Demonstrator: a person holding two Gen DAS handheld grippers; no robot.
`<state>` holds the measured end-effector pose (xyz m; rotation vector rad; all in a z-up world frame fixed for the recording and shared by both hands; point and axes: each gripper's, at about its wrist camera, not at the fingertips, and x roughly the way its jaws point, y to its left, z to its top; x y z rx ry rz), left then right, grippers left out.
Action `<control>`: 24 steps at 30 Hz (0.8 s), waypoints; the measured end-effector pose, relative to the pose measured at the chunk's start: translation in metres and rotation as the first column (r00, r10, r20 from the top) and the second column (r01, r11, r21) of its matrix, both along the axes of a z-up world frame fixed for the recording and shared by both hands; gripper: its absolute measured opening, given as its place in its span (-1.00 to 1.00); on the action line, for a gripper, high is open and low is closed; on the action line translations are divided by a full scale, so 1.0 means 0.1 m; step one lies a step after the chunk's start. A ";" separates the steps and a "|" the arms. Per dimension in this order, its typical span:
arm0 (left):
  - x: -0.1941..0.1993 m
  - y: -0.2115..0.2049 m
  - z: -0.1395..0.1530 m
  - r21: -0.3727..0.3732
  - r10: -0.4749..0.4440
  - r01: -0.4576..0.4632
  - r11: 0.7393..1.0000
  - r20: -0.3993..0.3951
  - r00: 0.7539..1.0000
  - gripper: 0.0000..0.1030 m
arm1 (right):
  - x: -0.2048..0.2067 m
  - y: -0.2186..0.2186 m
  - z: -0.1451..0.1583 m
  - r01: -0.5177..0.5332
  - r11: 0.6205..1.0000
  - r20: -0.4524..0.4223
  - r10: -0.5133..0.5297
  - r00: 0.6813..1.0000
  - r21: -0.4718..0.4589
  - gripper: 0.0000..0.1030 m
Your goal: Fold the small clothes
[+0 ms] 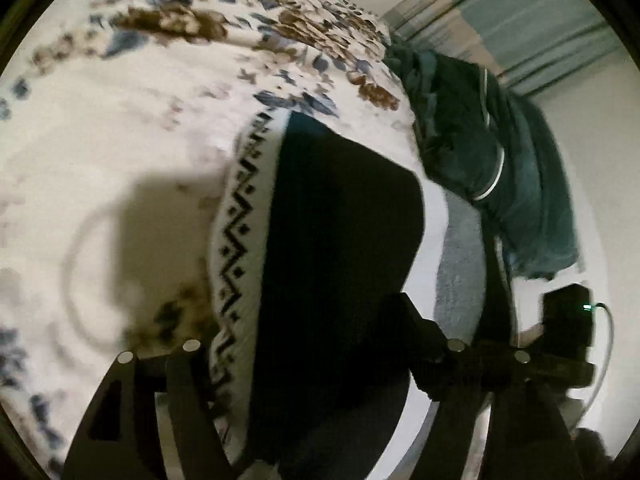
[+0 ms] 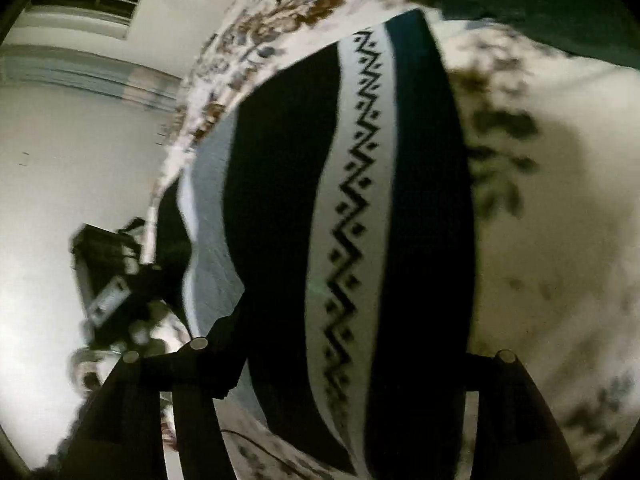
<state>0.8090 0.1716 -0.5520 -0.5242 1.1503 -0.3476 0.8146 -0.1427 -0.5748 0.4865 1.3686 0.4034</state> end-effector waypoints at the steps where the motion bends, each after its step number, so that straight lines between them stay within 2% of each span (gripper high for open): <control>1: -0.05 0.02 0.02 0.017 0.006 -0.006 1.000 0.009 1.000 0.32 | -0.08 -0.07 0.00 0.004 0.999 0.010 -0.004 1.000 -0.048 0.48; 2: -0.11 0.03 0.06 0.044 0.015 -0.015 0.999 0.017 1.000 0.32 | -0.21 -0.09 0.03 0.018 0.993 0.029 -0.015 0.999 -0.115 0.52; 4: -0.20 0.04 0.12 0.102 0.043 -0.047 0.994 0.035 0.998 0.34 | -0.36 -0.20 0.03 0.061 0.983 0.027 -0.057 0.998 -0.173 0.52; 6: -0.32 -0.01 0.21 0.200 0.061 -0.071 0.977 0.057 0.997 0.37 | -0.51 -0.28 0.04 0.107 0.963 0.024 -0.105 0.994 -0.249 0.52; 7: -0.40 -0.07 0.28 0.274 0.064 -0.082 0.958 0.073 0.995 0.48 | -0.57 -0.37 0.05 0.123 0.946 0.032 -0.118 0.992 -0.300 0.52; 8: -0.44 -0.09 0.30 0.311 0.066 -0.086 0.946 0.075 0.995 0.62 | -0.64 -0.36 0.11 0.139 0.911 0.054 -0.128 0.990 -0.388 0.53; 9: -0.51 -0.14 0.34 0.361 0.066 -0.088 0.928 0.075 0.995 0.90 | -0.71 -0.33 0.19 0.147 0.884 0.078 -0.125 0.989 -0.444 0.53; 10: -0.58 -0.18 0.38 0.388 0.066 -0.091 0.917 0.078 0.995 1.00 | -0.79 -0.31 0.27 0.151 0.861 0.093 -0.120 0.988 -0.485 0.67; 11: -0.65 -0.23 0.43 0.416 0.063 -0.092 0.904 0.082 0.995 1.00 | -0.91 -0.31 0.36 0.155 0.837 0.103 -0.118 0.988 -0.525 1.00; 13: -0.83 -0.33 0.55 0.461 0.059 -0.087 0.883 0.076 0.995 1.00 | -1.05 -0.22 0.54 0.162 0.804 0.127 -0.109 0.986 -0.573 1.00; 16: -1.01 -0.46 0.74 0.505 0.058 -0.089 0.858 0.078 0.995 1.00 | -1.29 -0.12 0.88 0.179 0.774 0.167 -0.095 0.981 -0.608 1.00; 18: -1.19 -0.53 0.97 0.505 0.054 -0.093 0.858 0.090 0.994 1.00 | -1.45 -0.03 1.15 0.197 0.755 0.198 -0.090 0.976 -0.626 1.00; 24: -1.77 -0.71 1.75 0.526 0.055 -0.135 0.840 0.165 0.985 1.00 | -2.03 0.00 2.18 0.256 0.756 0.276 -0.104 0.956 -0.603 1.00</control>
